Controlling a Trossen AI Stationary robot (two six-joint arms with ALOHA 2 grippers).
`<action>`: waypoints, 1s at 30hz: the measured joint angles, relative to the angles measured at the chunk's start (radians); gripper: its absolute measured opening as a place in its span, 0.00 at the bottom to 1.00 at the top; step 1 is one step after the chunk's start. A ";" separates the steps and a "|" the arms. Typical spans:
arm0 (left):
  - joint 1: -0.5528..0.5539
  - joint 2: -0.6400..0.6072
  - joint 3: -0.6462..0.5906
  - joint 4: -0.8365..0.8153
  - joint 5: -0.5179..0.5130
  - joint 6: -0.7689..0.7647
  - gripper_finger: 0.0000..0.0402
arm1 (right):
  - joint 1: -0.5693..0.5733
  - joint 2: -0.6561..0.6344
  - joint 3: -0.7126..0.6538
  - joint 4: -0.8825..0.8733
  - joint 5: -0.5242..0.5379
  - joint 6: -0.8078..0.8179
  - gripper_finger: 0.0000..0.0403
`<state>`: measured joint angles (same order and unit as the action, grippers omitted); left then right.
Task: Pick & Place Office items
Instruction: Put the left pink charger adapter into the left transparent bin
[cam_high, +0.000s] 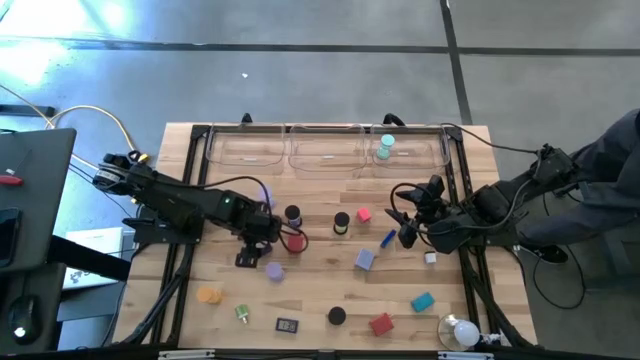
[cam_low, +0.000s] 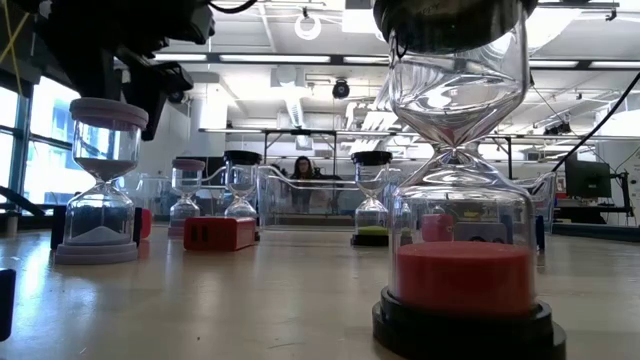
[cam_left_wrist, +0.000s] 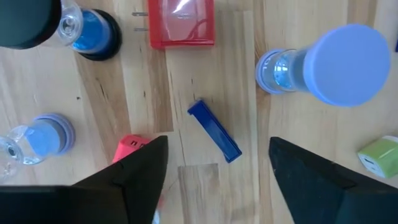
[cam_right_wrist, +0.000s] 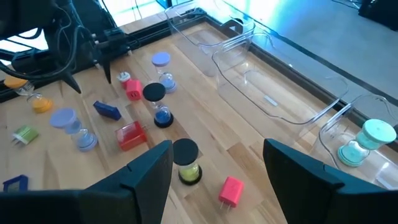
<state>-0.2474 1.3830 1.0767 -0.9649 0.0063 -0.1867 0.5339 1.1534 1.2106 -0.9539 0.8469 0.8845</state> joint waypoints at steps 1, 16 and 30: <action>0.003 0.000 0.000 -0.001 0.008 0.003 0.73 | 0.000 0.000 0.000 0.000 0.004 0.000 0.59; 0.003 0.000 0.000 -0.001 0.019 0.018 0.81 | 0.000 0.000 0.000 0.000 0.046 -0.044 0.59; 0.038 0.000 -0.001 -0.057 -0.001 0.124 0.81 | 0.000 0.000 0.000 0.000 0.068 -0.070 0.59</action>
<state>-0.2093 1.3831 1.0760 -1.0221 0.0049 -0.0625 0.5339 1.1534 1.2106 -0.9539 0.9150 0.8143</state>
